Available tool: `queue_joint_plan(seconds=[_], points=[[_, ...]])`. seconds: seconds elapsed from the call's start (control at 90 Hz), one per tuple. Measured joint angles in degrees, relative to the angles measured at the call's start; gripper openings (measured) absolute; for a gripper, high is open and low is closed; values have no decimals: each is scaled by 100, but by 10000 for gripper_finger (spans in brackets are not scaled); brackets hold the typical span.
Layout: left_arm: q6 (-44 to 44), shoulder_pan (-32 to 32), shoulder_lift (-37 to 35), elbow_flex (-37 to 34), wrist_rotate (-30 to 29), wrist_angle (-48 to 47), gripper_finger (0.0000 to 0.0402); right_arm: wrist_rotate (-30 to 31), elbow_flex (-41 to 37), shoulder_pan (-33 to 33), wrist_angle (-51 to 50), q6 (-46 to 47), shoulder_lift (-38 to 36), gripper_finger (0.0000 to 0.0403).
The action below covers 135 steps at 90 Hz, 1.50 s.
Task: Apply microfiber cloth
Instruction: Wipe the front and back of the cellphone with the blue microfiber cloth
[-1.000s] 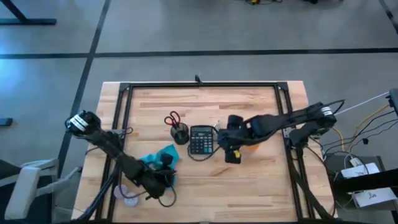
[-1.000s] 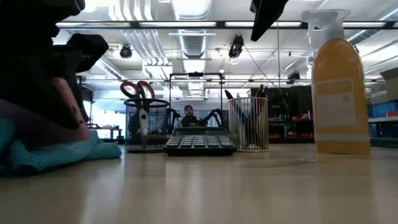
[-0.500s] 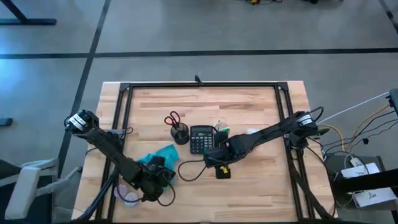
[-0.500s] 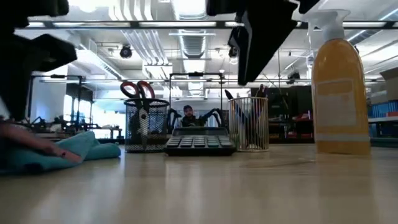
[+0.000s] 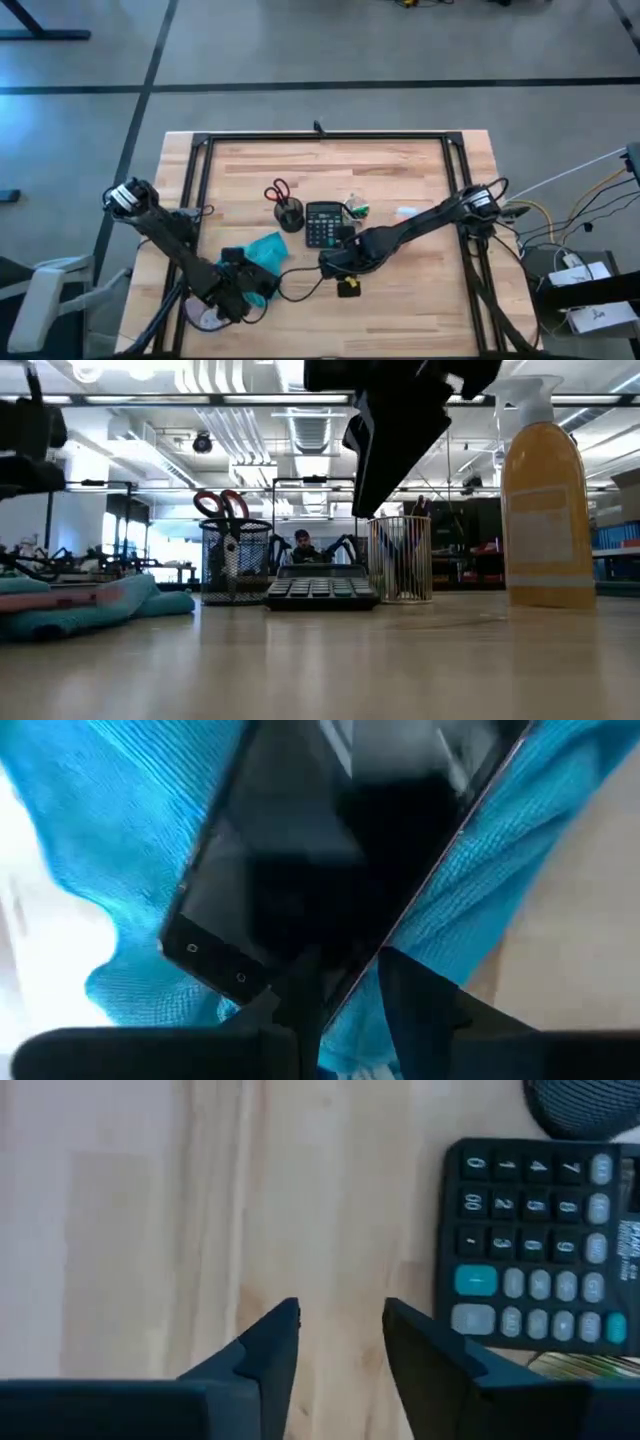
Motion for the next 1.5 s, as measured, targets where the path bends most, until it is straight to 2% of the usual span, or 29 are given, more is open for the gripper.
queue_joint_plan(seconds=[0.122,0.333,0.5,0.689,0.922,1.1,1.256,1.356,1.5], points=[[838,14,122,-81,-148,556,61,4,0,60,2,0,0,80],[2082,73,382,-27,-801,1410,59,2,0,109,4,-27,0,41],[1948,122,305,234,-853,1257,58,3,0,107,9,-225,0,23],[1173,101,-182,715,-641,-125,58,73,0,105,52,-290,0,18],[256,97,-561,244,-461,-1335,57,167,0,105,67,-263,0,18],[123,103,-526,-437,139,-1324,37,164,0,107,78,-260,18,18],[91,103,-526,-862,194,-804,22,164,0,107,152,-260,44,18],[436,106,-523,-1050,-7,-137,21,163,0,107,215,-285,44,18],[974,115,-332,-1137,-635,884,20,161,-16,105,369,-435,60,18]])
